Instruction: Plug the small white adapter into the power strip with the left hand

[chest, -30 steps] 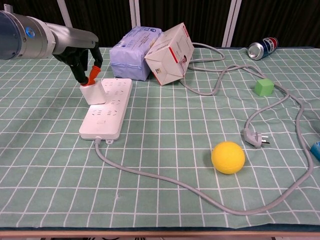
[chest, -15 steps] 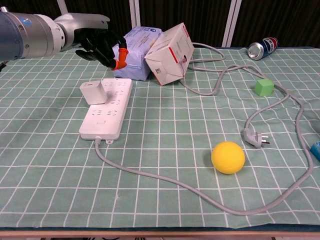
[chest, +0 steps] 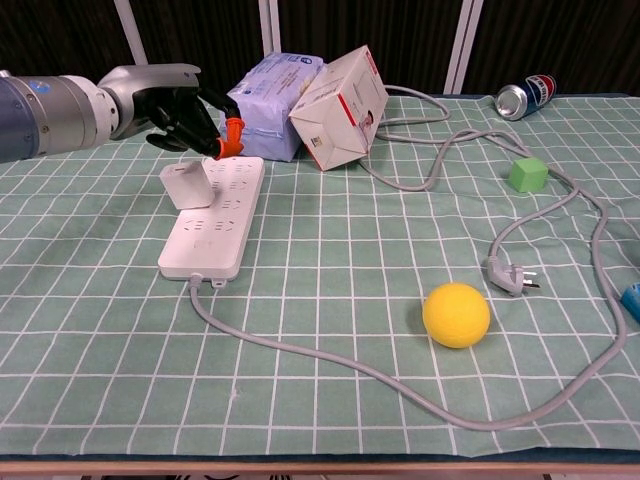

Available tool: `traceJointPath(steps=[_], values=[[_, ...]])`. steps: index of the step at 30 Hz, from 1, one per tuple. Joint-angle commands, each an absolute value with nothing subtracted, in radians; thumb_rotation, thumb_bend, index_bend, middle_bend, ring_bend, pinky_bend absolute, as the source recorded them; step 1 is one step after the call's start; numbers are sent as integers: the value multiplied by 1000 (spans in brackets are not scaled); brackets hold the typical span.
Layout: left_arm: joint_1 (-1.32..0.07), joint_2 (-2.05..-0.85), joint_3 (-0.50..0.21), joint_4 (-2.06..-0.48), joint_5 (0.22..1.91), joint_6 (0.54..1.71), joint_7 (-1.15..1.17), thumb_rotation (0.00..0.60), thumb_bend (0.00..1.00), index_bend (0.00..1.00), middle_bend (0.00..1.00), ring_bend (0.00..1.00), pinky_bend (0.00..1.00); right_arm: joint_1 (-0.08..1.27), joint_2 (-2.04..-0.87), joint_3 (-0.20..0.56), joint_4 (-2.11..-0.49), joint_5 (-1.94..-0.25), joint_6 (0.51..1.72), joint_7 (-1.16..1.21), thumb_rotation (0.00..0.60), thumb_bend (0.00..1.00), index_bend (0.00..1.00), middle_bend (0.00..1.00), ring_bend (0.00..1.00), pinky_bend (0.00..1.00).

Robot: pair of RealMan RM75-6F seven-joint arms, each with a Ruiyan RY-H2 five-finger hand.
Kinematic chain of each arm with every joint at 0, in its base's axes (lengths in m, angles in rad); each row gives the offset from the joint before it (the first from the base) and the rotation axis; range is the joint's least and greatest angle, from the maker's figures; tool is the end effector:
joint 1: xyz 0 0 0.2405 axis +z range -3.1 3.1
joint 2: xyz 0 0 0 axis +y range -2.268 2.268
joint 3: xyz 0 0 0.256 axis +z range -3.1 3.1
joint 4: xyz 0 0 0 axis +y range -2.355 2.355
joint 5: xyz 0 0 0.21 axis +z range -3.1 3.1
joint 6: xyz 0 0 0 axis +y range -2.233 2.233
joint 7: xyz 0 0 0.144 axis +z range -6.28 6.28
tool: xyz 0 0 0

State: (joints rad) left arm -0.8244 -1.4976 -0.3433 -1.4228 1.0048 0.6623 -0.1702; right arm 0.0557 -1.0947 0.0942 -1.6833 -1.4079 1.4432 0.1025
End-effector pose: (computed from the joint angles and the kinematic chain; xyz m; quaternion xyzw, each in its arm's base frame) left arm -0.1218 0.3906 -0.0027 -0.6305 -0.5853 -0.4276 0.2775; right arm -0.3143 -0.1797 0.1654 0.5291 -0.4579 0.4123 0.5834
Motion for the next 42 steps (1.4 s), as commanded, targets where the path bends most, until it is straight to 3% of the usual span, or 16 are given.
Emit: traceJointPath(steps=[1,42], values=[[-812,-1499,-337,-1403,1045,659,-211,600,568,854,1000,927,1000,56,-1095,94,-1683,-1408,1443,101,600,396,0,0,0,40],[-861,-1596,-273,-1246,1100,637,-263,600,568,855,1000,926,1000,57,-1095,95,-1684,-1403,1438,103,600,396,0,0,0,40]])
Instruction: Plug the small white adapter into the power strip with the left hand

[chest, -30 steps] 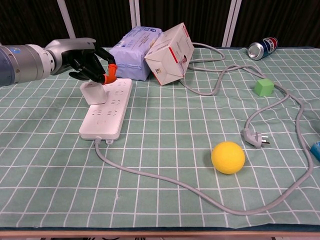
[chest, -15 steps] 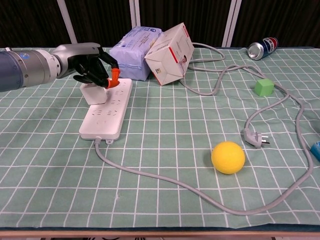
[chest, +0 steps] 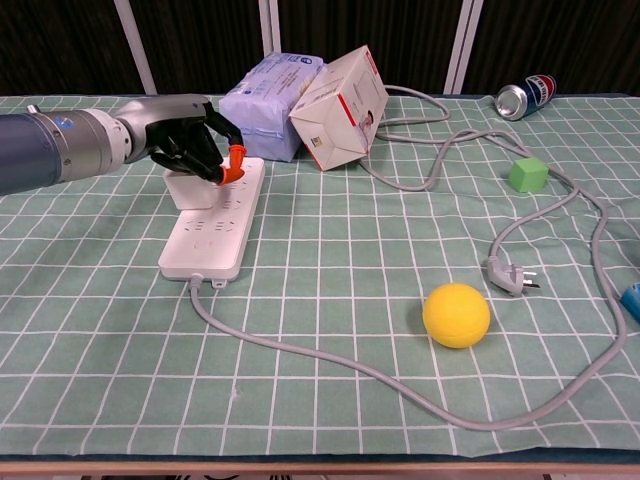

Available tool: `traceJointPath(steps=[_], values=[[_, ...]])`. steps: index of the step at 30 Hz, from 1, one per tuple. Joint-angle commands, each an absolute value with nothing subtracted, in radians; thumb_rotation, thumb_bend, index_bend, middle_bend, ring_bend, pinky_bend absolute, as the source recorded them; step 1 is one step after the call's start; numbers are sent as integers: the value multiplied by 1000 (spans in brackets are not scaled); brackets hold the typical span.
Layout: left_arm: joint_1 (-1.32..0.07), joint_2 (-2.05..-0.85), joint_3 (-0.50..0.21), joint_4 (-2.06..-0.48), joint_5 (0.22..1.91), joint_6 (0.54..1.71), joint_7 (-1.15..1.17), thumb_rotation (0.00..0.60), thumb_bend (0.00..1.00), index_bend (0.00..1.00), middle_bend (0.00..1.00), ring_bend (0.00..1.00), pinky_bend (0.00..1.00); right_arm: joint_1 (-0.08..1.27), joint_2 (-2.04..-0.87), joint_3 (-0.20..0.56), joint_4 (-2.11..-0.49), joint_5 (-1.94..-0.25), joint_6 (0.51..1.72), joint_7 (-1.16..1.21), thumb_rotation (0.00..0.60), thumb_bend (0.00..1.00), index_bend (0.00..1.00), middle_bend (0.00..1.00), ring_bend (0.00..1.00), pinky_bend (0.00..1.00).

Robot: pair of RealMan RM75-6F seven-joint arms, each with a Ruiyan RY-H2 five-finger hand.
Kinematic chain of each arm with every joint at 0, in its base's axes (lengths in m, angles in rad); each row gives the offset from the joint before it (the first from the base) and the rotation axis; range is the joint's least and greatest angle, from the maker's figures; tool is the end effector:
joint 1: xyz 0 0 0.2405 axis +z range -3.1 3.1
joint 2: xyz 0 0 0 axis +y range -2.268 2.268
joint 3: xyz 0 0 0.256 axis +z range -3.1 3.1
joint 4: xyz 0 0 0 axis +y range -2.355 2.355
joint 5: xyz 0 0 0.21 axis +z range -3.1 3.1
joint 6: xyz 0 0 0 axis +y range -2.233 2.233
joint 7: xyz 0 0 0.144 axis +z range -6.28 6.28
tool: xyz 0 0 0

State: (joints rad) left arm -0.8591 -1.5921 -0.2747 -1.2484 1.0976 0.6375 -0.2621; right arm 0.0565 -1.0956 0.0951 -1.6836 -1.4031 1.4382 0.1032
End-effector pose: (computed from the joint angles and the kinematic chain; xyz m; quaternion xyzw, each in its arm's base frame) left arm -0.1385 0.3962 -0.0326 -0.6529 -0.5768 -0.4013 0.2828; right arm -0.3149 -0.1800 0.1647 0.5281 -0.4605 0.4112 0.5831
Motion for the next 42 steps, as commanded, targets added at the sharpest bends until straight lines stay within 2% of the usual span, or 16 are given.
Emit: traceJointPath(steps=[1,42], values=[[-862,-1599,-272,-1243,1102,638,-263,600,568,855,1000,926,1000,57,-1095,95,-1684,-1403,1438,104,600,396,0,0,0,40],[-881,-1623,-249,-1242,1076,639,-203,600,568,854,1000,924,1000,54,-1094,96,-1685,-1414,1450,113,600,396,0,0,0,40]])
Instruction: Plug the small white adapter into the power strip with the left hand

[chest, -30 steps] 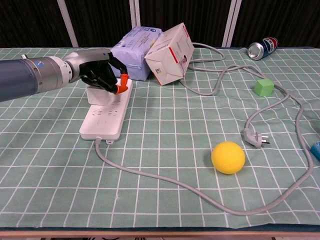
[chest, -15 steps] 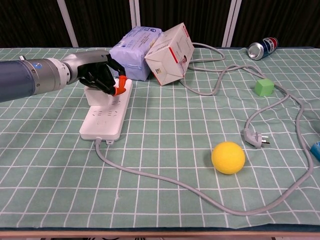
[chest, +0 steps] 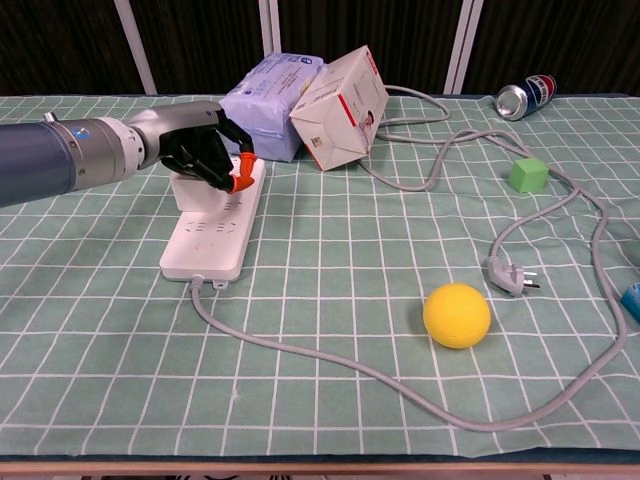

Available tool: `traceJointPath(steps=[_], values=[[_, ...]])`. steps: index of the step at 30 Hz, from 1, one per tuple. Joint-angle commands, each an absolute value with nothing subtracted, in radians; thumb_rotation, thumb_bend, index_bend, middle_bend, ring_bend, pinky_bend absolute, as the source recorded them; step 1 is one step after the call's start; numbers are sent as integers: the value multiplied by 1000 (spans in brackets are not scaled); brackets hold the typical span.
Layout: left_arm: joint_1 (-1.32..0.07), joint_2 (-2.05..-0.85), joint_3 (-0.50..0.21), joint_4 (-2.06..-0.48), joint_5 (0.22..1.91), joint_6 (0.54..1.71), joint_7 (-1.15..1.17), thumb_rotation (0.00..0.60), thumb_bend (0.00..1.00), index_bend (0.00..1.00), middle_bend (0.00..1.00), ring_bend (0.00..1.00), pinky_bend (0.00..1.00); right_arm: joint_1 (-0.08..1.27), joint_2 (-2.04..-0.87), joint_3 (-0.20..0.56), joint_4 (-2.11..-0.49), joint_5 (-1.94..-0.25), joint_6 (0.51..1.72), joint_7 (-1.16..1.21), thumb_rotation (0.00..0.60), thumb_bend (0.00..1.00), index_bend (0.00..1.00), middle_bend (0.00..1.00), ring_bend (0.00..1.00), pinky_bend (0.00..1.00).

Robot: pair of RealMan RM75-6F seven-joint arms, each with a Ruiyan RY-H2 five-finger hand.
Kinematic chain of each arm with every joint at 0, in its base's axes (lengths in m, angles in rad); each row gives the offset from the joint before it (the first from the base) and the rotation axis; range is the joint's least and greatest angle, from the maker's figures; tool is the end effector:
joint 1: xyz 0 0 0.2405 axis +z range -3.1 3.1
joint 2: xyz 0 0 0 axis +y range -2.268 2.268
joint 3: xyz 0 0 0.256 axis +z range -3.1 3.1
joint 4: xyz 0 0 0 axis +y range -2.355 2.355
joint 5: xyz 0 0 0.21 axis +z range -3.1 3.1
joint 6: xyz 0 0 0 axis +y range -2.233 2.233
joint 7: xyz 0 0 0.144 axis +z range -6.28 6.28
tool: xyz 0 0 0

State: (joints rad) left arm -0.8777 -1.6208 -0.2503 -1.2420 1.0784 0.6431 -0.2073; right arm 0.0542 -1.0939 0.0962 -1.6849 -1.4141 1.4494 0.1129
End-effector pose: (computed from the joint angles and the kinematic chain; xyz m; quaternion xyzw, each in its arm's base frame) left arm -0.1337 0.3905 -0.0457 -0.6717 -0.5646 -0.3874 0.2829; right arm -0.3130 -0.1797 0.1663 0.5270 -0.4575 0.4186 0.5812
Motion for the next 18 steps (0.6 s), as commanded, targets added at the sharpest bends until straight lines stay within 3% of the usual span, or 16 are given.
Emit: traceJointPath(steps=[1,12,15,18], values=[[-883,-1624,-248,-1243,1074,636,-199,600,568,852,1000,924,1000,54,-1094,96,-1685,-1415,1450,114,600,396,0,0,0,40],[-874,-1578,-283,-1304,1085,704,-186,600,498,780,974,870,976,53,-1093,96,-1685,-1418,1453,116,600,396,0,0,0,40],[-861,-1538,-303,-1355,1102,746,-191,600,449,678,890,794,874,52,-1094,95,-1685,-1421,1455,115,600,396,0,0,0,40],[-841,-1490,-311,-1416,1116,783,-189,600,390,545,702,615,688,52,-1094,94,-1684,-1423,1456,113,600,396,0,0,0,40]])
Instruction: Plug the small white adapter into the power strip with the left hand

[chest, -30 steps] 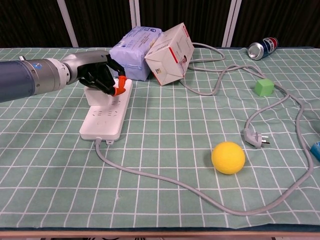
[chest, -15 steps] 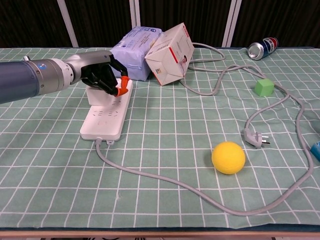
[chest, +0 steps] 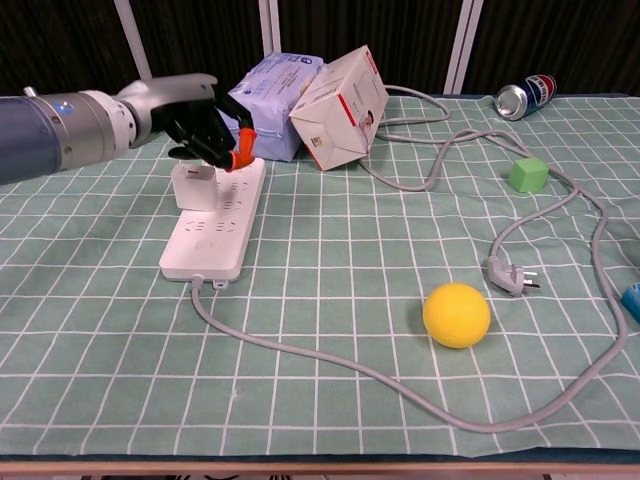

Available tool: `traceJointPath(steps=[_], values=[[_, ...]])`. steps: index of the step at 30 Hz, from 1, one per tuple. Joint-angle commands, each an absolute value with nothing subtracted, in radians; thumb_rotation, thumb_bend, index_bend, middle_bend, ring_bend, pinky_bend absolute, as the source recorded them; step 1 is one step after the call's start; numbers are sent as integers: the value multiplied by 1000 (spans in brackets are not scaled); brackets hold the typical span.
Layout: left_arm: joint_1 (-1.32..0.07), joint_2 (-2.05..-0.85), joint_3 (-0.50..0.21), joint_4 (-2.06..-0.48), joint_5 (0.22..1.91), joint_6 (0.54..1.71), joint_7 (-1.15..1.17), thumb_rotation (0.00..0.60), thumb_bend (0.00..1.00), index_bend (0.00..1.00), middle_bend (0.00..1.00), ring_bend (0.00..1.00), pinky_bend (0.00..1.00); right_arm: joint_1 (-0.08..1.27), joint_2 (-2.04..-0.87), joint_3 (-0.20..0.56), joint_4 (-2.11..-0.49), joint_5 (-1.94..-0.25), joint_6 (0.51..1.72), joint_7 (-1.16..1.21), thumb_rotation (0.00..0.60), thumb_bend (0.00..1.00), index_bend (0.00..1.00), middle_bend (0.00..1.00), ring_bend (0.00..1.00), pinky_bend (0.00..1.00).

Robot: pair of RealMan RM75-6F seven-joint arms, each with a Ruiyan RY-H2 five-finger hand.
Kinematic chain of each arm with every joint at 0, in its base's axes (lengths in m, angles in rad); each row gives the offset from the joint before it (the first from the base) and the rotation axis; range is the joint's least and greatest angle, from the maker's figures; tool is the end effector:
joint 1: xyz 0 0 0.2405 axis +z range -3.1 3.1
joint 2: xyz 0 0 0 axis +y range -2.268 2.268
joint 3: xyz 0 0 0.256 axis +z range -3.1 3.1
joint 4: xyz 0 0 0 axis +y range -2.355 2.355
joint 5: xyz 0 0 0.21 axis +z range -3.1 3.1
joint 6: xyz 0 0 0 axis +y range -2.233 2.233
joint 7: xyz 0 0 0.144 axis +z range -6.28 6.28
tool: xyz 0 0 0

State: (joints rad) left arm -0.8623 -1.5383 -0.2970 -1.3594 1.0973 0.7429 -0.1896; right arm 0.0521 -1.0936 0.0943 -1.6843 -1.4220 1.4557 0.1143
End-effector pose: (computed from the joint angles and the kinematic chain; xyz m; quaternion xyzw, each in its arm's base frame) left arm -0.1138 0.3950 -0.0087 -0.6570 -0.5348 -0.4458 0.2890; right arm -0.3123 -0.1788 0.1666 0.5282 -0.4551 0.4206 0.5805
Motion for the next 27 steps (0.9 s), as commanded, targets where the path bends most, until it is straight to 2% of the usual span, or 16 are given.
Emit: traceJointPath(steps=[1,4,5,9,13,19,24,26,27], values=[[-832,-1471,-309,-1438,1124,799,-179,600,376,525,655,567,641,52,-1094,93,-1683,-1425,1458,113,600,396,0,0,0,40],[-803,-1425,-298,-1497,1142,851,-146,600,293,420,460,355,437,52,-1095,93,-1681,-1428,1459,110,600,396,0,0,0,40],[-786,-1404,-291,-1524,1147,874,-129,600,241,341,379,270,361,52,-1095,92,-1681,-1430,1460,109,600,396,0,0,0,40],[-728,-1334,-258,-1612,1162,968,-37,600,102,181,222,124,206,52,-1097,91,-1678,-1433,1461,104,600,395,0,0,0,40],[-644,-1272,-200,-1694,1209,1115,103,600,70,136,133,59,112,53,-1099,90,-1672,-1439,1465,94,600,396,0,0,0,40],[-486,-1210,-84,-1746,1321,1338,235,600,70,98,71,21,68,53,-1101,86,-1663,-1453,1473,66,600,396,0,0,0,40],[-359,-1205,-8,-1723,1398,1498,275,600,64,33,2,0,4,53,-1106,84,-1657,-1459,1479,38,600,397,0,0,0,40],[-313,-1212,24,-1683,1434,1552,292,600,59,7,0,0,0,52,-1110,83,-1656,-1467,1487,25,600,397,0,0,0,40],[-257,-1211,62,-1632,1444,1599,309,600,57,1,0,0,0,51,-1112,79,-1654,-1481,1497,11,600,396,0,0,0,40]])
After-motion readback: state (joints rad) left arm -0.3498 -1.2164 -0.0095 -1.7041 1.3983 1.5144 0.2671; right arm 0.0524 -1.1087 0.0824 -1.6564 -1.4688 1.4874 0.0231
